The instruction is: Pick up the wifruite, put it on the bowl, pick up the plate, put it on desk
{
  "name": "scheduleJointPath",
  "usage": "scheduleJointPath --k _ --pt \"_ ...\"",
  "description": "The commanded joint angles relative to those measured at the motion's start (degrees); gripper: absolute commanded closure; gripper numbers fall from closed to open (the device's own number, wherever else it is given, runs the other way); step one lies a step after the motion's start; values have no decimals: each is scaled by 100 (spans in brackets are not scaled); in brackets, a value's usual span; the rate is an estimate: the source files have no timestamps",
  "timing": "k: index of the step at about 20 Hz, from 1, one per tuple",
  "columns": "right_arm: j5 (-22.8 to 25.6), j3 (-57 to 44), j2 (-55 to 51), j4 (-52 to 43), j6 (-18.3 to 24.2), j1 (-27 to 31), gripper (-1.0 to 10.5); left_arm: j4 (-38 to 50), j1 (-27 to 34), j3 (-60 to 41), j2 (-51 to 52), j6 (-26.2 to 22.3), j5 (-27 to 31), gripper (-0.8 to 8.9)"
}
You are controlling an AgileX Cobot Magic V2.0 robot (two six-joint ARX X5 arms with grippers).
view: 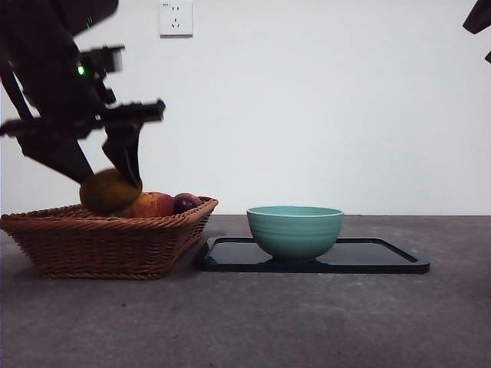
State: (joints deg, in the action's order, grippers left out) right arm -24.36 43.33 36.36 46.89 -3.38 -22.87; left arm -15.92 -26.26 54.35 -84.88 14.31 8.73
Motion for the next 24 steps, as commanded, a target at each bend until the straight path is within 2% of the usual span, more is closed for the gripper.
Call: scheduleJointPath --k 1,11,15,19,24 --pt "-13 39 22 -57 42 -42 731 216 -2 35 -341 -9 7 632" --pt "-9 39 22 -61 42 -42 731 225 7 35 -883 -4 7 624" --pt "-9 39 22 -61 42 -42 731 199 4 35 -883 20 7 435" --pt "-9 39 22 -61 42 -42 731 184 4 37 -815 15 7 432" --pt "-7 39 22 -61 42 -42 731 122 4 46 -260 9 4 433"
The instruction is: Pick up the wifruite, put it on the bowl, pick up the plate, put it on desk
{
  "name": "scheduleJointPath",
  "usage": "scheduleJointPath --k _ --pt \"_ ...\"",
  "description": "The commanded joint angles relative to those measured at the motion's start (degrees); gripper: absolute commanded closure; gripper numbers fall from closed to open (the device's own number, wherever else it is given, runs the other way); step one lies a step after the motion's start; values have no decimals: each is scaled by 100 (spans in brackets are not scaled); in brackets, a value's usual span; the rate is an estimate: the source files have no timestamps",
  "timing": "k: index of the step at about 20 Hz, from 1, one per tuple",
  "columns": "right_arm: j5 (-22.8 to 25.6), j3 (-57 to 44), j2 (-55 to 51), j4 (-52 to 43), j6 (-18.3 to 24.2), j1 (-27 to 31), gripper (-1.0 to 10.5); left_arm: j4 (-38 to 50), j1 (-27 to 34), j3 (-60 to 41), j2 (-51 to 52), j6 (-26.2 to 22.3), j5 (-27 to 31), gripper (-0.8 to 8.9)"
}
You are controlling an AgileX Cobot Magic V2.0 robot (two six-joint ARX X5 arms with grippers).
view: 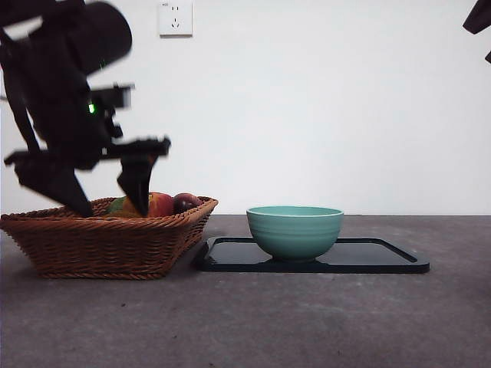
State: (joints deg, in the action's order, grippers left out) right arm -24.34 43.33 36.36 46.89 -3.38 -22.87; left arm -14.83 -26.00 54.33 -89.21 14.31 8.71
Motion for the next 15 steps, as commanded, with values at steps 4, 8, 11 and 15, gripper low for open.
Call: scheduleJointPath --k 4,8,11,15 --pt "-9 39 22 -101 42 -42 731 -356 -39 48 874 -35 -59 433" --pt "-4 39 22 -133 42 -42 731 -774 -76 48 1648 -184 -1047 434" --pt "15 39 22 -144 42 -42 731 -1093 -109 48 2170 -330 -1814 434" --pt "37 39 22 -144 42 -42 731 -1639 -107 48 2715 -669 -2645 436"
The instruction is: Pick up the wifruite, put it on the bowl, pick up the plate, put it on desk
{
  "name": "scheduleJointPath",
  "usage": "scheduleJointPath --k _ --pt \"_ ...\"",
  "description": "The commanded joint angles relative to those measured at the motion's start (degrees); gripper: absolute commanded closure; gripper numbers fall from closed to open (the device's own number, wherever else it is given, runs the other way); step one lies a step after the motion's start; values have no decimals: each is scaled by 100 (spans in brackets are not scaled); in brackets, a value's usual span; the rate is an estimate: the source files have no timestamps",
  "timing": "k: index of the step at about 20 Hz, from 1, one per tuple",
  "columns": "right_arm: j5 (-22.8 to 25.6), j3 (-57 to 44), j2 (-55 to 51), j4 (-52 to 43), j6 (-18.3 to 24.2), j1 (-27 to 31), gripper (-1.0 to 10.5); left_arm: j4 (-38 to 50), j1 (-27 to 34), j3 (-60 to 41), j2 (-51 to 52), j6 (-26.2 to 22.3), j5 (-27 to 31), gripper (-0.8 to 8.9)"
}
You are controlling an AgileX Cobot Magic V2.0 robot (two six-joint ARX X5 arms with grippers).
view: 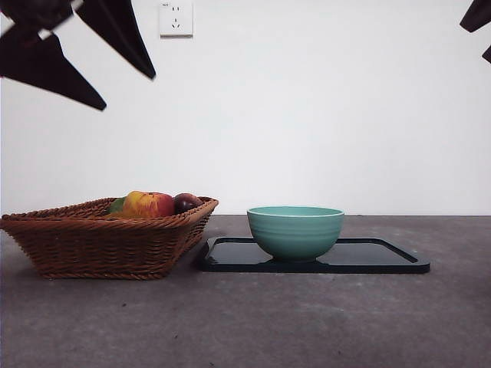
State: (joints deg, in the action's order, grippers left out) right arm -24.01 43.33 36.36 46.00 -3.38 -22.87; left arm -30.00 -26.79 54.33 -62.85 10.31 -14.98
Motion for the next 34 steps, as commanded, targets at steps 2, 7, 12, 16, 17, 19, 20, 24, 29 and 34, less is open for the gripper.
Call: scheduleJointPath --k 2,7,12,16,17,19,20,24,29,34 --pt "4 39 22 -55 42 -42 731 -415 -31 48 262 -431 -739 438" --pt "4 39 22 -55 42 -42 731 -986 -31 48 498 -796 -1423 438" --pt "2 39 22 -55 39 -42 731 -1132 -35 48 509 -844 -1425 438" --pt "2 39 22 -55 39 -42 731 -1134 -33 48 509 -859 -1425 438" --pt "2 39 22 -55 39 -42 731 -1132 -33 48 509 -859 -1425 438" --pt "2 39 22 -52 37 -42 731 -1130 -33 48 509 -859 -1425 438" --pt "2 37 22 -55 37 -42 731 -1130 -33 48 509 -859 -1425 438" --pt "4 39 24 -66 -195 -42 731 -1128 -33 48 509 -861 -1425 438" --pt "92 192 232 -605 -1193 -17 713 -1115 -33 48 509 -859 -1425 438" --pt "640 1154 1384 -647 -1305 -13 665 -1115 -33 48 509 -861 -1425 438"
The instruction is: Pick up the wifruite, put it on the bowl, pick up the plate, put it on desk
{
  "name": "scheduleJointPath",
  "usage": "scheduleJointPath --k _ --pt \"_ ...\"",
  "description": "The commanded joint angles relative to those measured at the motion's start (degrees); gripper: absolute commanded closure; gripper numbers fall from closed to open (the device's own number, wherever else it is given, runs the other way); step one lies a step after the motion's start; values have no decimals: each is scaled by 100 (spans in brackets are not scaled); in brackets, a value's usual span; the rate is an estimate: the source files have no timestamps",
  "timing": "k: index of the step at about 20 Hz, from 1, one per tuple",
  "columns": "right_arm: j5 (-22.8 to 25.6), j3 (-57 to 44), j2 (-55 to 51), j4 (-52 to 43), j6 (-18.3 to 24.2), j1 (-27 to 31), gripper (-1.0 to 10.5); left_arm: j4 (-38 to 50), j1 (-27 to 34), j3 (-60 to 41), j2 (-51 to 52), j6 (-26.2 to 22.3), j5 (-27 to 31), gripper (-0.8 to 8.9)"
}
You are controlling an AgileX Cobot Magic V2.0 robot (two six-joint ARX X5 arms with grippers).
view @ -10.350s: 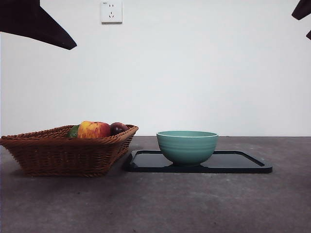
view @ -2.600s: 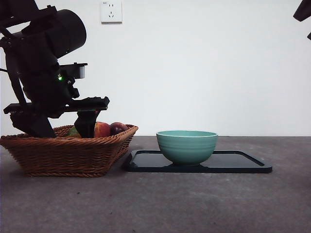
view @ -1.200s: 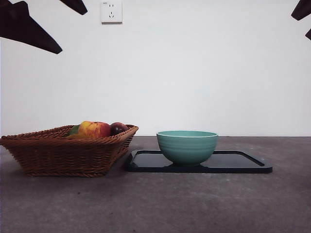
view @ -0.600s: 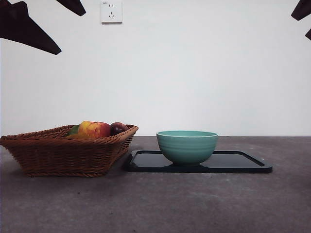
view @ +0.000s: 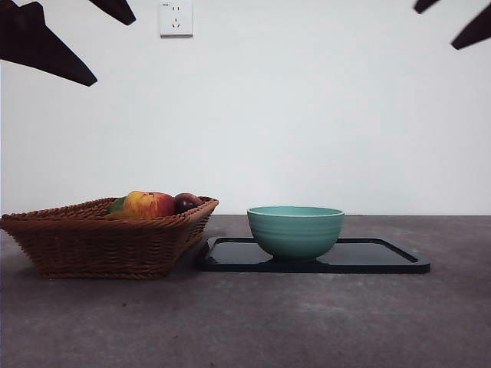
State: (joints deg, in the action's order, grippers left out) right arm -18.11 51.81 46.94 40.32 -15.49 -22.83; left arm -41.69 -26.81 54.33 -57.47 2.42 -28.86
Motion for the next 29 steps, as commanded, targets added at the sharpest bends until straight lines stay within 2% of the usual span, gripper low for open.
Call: scheduleJointPath --k 1,7,10,12,18,29 --pt "63 533 610 -83 -57 -17 665 55 -31 48 -28 -70 -37 438" --pt "341 1744 2339 -57 264 31 665 55 -31 48 -28 -72 -37 438" --pt "385 2118 3077 -55 409 131 665 55 -31 48 -28 -72 -37 438" --pt "579 2267 3495 -68 522 205 665 55 -31 48 -28 -72 -37 438" --pt "638 2299 4378 -339 654 286 665 57 -31 48 -28 -72 -37 438" --pt "636 2299 5615 -1134 651 271 666 55 -31 48 -28 -70 -37 438"
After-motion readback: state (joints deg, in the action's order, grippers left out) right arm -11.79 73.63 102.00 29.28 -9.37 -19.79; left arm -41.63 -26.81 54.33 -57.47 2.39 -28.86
